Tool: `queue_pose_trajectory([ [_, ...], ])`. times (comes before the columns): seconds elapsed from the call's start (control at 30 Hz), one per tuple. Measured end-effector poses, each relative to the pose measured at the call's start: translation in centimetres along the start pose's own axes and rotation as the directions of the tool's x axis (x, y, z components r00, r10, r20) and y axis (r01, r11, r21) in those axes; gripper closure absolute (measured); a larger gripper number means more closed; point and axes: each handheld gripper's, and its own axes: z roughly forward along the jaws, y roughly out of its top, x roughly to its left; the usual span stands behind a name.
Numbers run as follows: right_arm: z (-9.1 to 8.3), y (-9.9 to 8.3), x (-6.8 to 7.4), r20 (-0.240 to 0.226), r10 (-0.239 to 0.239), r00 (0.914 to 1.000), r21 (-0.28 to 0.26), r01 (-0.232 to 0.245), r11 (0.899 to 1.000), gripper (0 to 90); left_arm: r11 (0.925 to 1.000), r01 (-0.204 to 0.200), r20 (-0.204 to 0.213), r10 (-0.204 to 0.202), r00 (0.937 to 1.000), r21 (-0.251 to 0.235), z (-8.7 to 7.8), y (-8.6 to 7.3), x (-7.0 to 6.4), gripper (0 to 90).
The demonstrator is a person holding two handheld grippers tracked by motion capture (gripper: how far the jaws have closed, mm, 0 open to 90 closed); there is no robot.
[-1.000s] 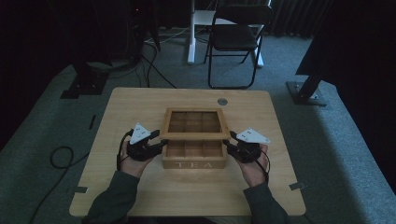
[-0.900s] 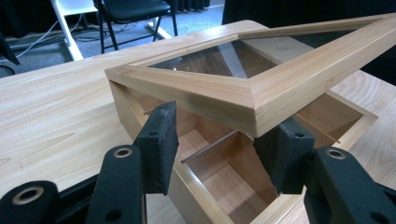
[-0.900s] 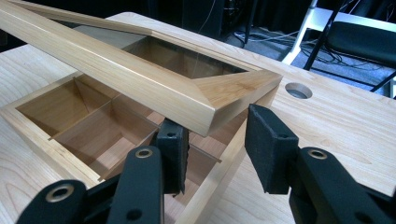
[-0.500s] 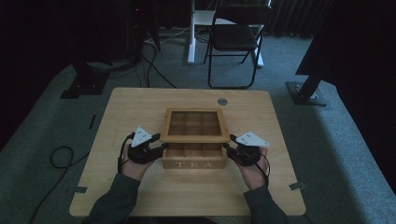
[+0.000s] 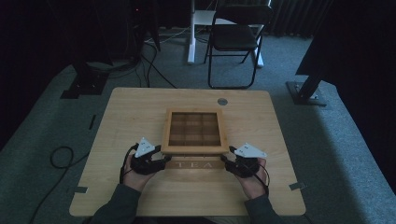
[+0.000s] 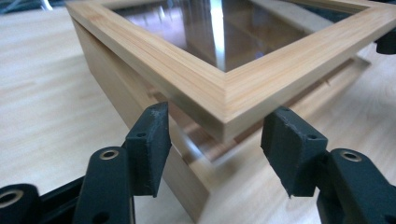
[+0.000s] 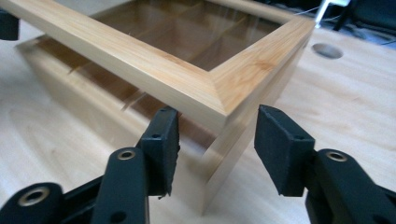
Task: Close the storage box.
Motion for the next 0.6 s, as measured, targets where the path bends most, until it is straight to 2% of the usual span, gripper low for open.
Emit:
queue_pose_trajectory([
  [0.07, -0.1, -0.6, 0.1, -0.01, -0.001, 1.0, 0.006, 0.001, 1.0, 45.7, 1.0, 0.002, 0.0, -0.002, 1.0, 0.01, 0.0, -0.5, -0.2, 40.1],
  [0.13, -0.3, -1.1, -0.2, -0.036, 0.031, 0.9989, -0.007, -0.031, 0.999, 45.9, 0.9998, 0.016, 0.0, -0.016, 0.9999, 0.007, -0.1, -0.9, 0.0, 40.5],
  [0.2, -0.4, -1.3, -0.8, -0.026, 0.047, 0.9986, -0.004, -0.047, 0.999, 45.9, 0.9998, 0.004, -0.021, -0.004, 0.9998, 0.018, 0.0, -1.1, -0.1, 40.6],
  [0.3, -0.6, -1.5, -1.7, -0.015, 0.089, 0.9959, -0.014, -0.089, 0.996, 45.1, 0.9999, 0.012, -0.02, -0.012, 0.9997, 0.011, 0.1, -1.2, 0.0, 40.2],
  [0.4, -0.8, -1.6, -2.5, -0.016, 0.103, 0.9945, -0.023, -0.104, 0.994, 43.2, 0.9996, 0.026, -0.023, -0.026, 0.9994, -0.01, -0.1, -1.0, 0.2, 40.2],
  [0.47, -0.9, -1.6, -2.8, 0.021, 0.096, 0.9952, -0.027, -0.095, 0.995, 42.7, 0.9992, 0.029, -0.024, -0.029, 0.9993, -0.03, -0.4, -0.7, 0.4, 40.2],
  [0.53, -1.3, -1.5, -3.4, 0.022, 0.111, 0.9936, -0.051, -0.11, 0.993, 42.7, 0.9983, 0.034, -0.025, -0.035, 0.9991, -0.048, -0.7, -0.5, 0.6, 40.2],
  [0.6, -1.3, -1.5, -4.0, 0.062, 0.104, 0.9927, -0.046, -0.101, 0.994, 41.7, 0.9971, 0.038, -0.029, -0.04, 0.9988, -0.066, -0.9, -0.2, 0.8, 40.1],
])
